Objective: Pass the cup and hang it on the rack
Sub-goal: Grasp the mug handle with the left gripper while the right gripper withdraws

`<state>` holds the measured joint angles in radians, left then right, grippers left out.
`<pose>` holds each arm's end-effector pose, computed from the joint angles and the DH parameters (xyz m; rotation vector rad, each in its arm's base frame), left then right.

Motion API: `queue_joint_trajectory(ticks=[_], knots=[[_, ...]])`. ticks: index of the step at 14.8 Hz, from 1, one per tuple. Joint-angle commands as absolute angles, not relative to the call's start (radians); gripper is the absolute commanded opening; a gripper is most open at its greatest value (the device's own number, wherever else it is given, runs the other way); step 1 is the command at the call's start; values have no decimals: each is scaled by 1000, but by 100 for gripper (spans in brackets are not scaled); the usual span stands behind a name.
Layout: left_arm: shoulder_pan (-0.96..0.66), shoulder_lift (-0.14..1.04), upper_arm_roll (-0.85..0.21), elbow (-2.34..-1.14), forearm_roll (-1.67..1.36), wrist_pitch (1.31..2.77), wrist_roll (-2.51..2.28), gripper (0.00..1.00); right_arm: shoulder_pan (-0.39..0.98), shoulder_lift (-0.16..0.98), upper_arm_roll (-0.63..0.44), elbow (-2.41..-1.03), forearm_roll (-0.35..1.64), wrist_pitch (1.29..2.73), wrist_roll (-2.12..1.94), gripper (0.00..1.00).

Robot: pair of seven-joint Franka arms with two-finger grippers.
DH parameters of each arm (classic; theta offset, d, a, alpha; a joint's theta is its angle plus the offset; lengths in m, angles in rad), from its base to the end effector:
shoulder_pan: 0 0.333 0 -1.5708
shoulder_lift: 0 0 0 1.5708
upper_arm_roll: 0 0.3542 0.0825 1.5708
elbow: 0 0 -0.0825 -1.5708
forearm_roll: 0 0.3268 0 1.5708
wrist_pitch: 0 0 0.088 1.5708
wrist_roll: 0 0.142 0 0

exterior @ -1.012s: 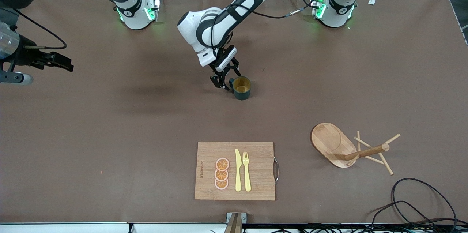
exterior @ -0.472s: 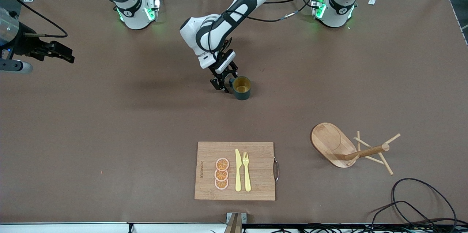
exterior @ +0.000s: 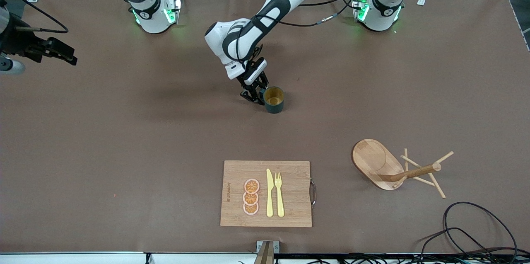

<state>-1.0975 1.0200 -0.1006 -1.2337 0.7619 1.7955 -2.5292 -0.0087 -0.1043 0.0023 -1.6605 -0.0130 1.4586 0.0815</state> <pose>0.3424 -0.6003 0.1602 -2.3923 -1.3218 -0.9911 0.4445 -0.0047 0.6312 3.1180 -0.1384 -0.1515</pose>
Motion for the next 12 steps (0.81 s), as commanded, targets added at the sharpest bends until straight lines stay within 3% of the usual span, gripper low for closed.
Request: queue_joint_trajectory(ticks=[1, 4, 12], knots=[[-1100, 1035, -94, -1218, 781, 1830, -2523, 2, -31, -106, 21, -1632, -9, 1445, 74, 100], [-1086, 1014, -97, -1215, 778, 1830, -2465, 0, -41, -51, 18, -1536, -8, 1421, 75, 100], [-891, 767, -112, -1218, 439, 1884, -2205, 0, -52, -45, 9, -1526, 64, 1379, 86, 100]])
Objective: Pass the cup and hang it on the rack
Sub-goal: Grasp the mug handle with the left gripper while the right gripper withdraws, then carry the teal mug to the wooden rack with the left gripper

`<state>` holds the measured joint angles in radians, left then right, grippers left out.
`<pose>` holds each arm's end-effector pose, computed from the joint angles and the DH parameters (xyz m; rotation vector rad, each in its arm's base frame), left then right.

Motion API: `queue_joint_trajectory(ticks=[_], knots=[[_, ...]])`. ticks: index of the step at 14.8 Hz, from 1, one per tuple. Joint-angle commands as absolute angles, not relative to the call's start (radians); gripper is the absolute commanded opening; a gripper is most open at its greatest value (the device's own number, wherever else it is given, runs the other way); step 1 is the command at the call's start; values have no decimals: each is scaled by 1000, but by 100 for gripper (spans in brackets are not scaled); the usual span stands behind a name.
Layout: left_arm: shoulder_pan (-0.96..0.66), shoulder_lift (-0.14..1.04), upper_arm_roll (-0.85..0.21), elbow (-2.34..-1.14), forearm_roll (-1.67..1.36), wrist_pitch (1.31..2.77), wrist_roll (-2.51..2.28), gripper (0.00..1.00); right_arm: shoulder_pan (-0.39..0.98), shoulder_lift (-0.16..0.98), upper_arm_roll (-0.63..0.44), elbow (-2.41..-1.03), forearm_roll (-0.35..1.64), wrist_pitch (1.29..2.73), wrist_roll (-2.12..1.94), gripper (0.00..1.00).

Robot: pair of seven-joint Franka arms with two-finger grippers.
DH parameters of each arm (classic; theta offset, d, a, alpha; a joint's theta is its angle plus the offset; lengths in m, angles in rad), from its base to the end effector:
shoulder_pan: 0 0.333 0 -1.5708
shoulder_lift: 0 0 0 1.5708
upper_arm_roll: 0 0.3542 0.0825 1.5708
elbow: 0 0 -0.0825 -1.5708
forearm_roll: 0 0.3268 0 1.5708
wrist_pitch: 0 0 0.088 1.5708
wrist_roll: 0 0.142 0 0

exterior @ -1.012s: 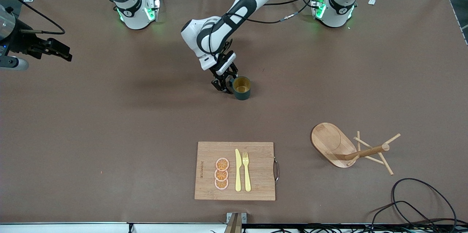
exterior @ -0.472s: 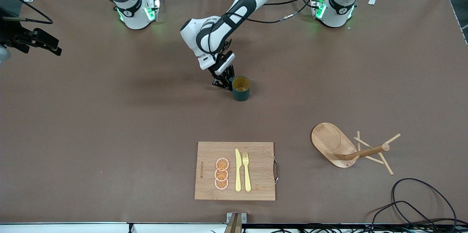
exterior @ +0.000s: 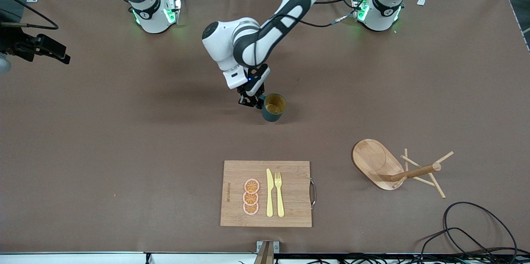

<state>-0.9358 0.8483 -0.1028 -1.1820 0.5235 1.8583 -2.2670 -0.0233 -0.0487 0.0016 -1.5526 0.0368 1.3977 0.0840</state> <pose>0.4303 -0.5782 0.2904 -2.5389 -1.4937 -0.6291 0.4582 -0.0042 0.6445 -3.1000 0.1571 0.1667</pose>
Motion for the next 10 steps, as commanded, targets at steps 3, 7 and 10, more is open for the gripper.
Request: queue_joint_trajectory(ticks=[3, 7, 10], knots=[[-790, 669, -110, -1220, 243, 1959, -2059, 0, -58, -48, 9, -1532, 60, 1381, 77, 100], [-632, 556, -109, -1224, -68, 2003, -1860, 0, -49, -61, 14, -1540, 6, 1384, 74, 100], [-504, 494, -109, -1230, -314, 2002, -1697, 0, -49, -75, 15, -1551, 3, 1381, 75, 100]])
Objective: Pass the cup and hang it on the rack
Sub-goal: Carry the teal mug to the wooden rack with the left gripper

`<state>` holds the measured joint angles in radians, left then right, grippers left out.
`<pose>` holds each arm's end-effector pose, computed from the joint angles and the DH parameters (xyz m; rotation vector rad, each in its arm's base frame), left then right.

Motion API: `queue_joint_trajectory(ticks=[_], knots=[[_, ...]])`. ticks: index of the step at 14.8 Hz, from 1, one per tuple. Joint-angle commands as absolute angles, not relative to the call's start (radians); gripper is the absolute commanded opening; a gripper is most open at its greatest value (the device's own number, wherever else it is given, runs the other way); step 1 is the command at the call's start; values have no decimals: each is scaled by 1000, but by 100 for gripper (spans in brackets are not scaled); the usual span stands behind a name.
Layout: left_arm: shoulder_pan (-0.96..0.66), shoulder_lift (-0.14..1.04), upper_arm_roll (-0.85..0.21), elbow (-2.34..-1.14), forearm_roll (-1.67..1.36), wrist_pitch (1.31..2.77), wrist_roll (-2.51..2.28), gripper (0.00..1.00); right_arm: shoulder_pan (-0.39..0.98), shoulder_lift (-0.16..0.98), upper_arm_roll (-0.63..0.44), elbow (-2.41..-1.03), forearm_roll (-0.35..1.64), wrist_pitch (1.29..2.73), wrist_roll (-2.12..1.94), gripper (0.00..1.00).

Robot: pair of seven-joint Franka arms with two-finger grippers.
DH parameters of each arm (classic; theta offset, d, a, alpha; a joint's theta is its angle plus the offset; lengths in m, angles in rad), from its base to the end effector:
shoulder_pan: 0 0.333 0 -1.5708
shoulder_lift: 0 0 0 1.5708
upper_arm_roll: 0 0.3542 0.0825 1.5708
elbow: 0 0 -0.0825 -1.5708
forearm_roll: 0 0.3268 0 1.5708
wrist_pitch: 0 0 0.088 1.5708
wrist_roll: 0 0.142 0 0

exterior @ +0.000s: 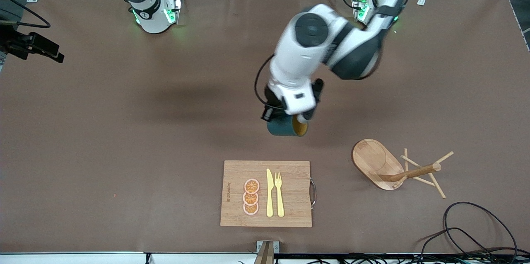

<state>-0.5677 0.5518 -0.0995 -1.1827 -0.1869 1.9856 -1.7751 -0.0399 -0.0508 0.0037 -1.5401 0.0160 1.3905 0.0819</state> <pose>0.5608 -0.4392 0.5077 2.3405 1.5722 -0.1837 0.4568 -0.0140 0.6498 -3.1191 0.1811 0.1550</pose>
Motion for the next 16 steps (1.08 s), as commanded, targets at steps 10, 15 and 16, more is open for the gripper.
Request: queue_joint_trajectory(ticks=[10, 15, 16], knots=[[-152, 462, -118, -1298, -851, 1823, -1196, 0, -14, -123, 0, -1577, 3, 1376, 66, 100], [-13, 472, -118, -1365, -965, 1694, -906, 0, -14, -126, -43, -1569, 2, 1374, 5, 100], [11, 472, -118, -1379, -969, 1678, -856, 0, -15, -124, -44, -1569, 2, 1376, 5, 100]])
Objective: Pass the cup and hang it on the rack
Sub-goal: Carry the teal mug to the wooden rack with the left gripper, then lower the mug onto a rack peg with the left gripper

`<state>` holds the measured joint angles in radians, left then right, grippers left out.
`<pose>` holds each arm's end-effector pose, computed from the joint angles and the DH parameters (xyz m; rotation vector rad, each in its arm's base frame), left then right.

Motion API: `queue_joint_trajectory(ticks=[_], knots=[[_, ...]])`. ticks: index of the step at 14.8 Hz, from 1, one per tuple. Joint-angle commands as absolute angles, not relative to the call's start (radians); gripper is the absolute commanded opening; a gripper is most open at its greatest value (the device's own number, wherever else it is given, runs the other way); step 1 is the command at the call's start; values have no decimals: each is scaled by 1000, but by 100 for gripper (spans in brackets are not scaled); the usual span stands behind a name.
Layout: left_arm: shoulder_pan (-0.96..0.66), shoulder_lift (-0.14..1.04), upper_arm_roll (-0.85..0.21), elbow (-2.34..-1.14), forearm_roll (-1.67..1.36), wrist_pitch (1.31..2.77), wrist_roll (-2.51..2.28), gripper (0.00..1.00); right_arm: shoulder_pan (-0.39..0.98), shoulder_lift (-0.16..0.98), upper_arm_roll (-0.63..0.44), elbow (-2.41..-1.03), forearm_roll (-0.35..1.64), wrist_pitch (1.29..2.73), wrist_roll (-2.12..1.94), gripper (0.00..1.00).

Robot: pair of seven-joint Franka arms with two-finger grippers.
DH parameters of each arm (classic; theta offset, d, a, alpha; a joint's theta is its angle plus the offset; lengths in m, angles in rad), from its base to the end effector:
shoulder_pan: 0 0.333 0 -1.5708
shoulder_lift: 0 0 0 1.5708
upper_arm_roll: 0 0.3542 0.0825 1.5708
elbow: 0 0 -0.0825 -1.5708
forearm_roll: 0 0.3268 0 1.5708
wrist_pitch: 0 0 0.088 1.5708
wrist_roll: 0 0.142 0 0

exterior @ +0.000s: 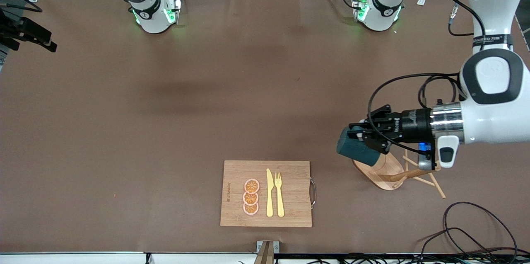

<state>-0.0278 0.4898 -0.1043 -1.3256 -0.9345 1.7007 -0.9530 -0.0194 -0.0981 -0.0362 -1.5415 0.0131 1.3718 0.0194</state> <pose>0.6438 -0.1736 0.5138 1.9779 1.1051 -0.7232 0.4381 -0.0234 0.6690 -3.1198 0.1132 0.1114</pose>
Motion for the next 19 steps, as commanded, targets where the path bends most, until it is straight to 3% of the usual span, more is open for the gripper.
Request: queue_joint_trajectory(ticks=[1, 8, 19], knots=[[35, 476, -118, -1390, -985, 1663, -818, 0, -15, -124, -44, -1569, 0, 1381, 2, 100], [161, 543, -117, -1402, -1008, 1536, -583, 0, -17, -123, -77, -1572, 2, 1394, -52, 100], [276, 623, -117, -1401, -1037, 1476, -336, 0, -9, -118, -75, -1575, -17, 1405, -60, 100]])
